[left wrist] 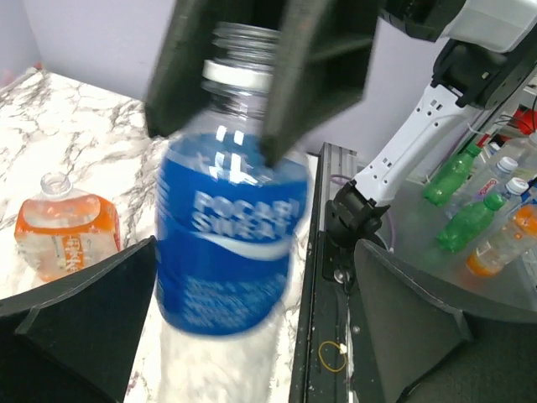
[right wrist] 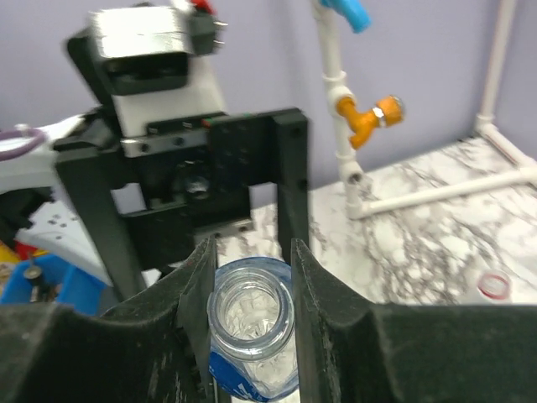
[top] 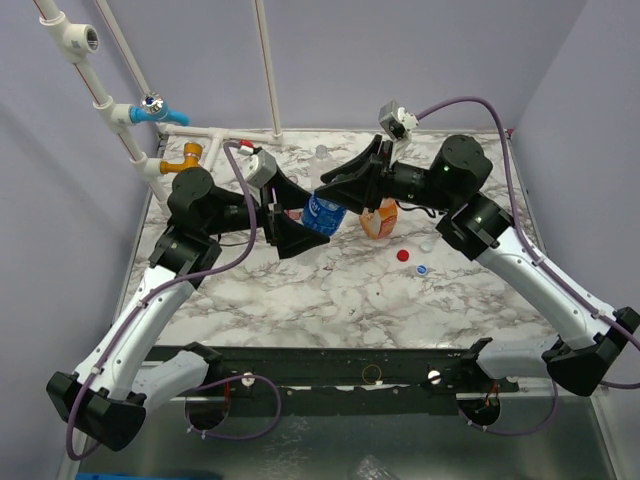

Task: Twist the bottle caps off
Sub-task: Place the plastic bottle at the center of the board.

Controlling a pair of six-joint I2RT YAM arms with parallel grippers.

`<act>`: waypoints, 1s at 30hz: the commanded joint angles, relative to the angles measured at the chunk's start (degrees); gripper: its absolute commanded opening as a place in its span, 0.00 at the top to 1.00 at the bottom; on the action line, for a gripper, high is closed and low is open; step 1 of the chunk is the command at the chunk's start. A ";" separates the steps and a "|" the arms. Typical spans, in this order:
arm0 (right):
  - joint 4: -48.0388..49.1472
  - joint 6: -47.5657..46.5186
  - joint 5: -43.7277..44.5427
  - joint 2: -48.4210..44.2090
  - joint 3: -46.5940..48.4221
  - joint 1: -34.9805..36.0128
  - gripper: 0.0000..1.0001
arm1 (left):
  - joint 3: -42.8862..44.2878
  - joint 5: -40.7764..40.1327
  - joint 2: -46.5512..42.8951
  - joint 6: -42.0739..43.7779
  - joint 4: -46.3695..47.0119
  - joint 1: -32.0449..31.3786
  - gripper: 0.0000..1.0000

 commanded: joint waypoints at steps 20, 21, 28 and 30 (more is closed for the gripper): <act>13.53 -14.97 35.18 7.94 -25.30 0.21 0.84 | -15.01 -31.23 -13.07 11.44 -15.92 1.69 0.01; 14.65 -15.06 35.54 8.23 -25.80 0.21 0.83 | -15.02 -33.33 -12.81 11.36 -16.33 1.73 0.01; 21.30 -16.69 40.81 9.48 -30.15 2.25 0.75 | -15.77 -40.34 -11.00 12.21 -17.54 1.74 0.01; 22.77 -16.45 42.08 9.64 -31.44 2.60 0.75 | -16.30 -41.37 -10.65 12.33 -17.46 1.75 0.01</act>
